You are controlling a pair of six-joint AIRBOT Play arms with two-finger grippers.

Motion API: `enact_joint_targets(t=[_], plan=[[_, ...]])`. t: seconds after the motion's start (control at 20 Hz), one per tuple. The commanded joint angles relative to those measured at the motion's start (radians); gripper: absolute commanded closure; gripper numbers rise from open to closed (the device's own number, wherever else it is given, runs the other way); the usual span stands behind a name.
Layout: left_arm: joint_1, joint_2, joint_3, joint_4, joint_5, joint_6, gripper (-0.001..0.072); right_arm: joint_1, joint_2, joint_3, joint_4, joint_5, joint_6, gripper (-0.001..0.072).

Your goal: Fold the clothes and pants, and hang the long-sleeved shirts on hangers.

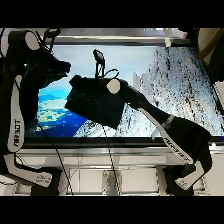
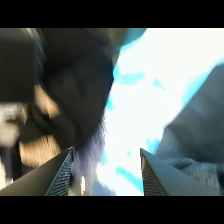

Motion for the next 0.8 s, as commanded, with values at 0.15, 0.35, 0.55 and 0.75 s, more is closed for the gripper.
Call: enact_joint_targets(t=[0.15,0.35,0.55,0.75], plan=[[0.018,0.010,0.000,-0.006,-0.026,0.021,0.0688,-0.170,-0.020,0.122,-0.152,0.396,0.003,0.0248],[0.018,0.010,0.000,-0.005,-0.043,0.026,0.0688,-0.378,0.099,0.041,-0.454,0.842,0.003,0.0248],[0.018,0.010,0.000,-0.006,-0.043,0.029,0.0688,-0.459,0.324,-0.480,-0.437,0.546,0.113,0.0132],[0.018,0.010,0.000,-0.022,-0.043,0.029,0.0688,-0.515,0.348,-0.888,0.179,0.136,0.014,0.0091]])
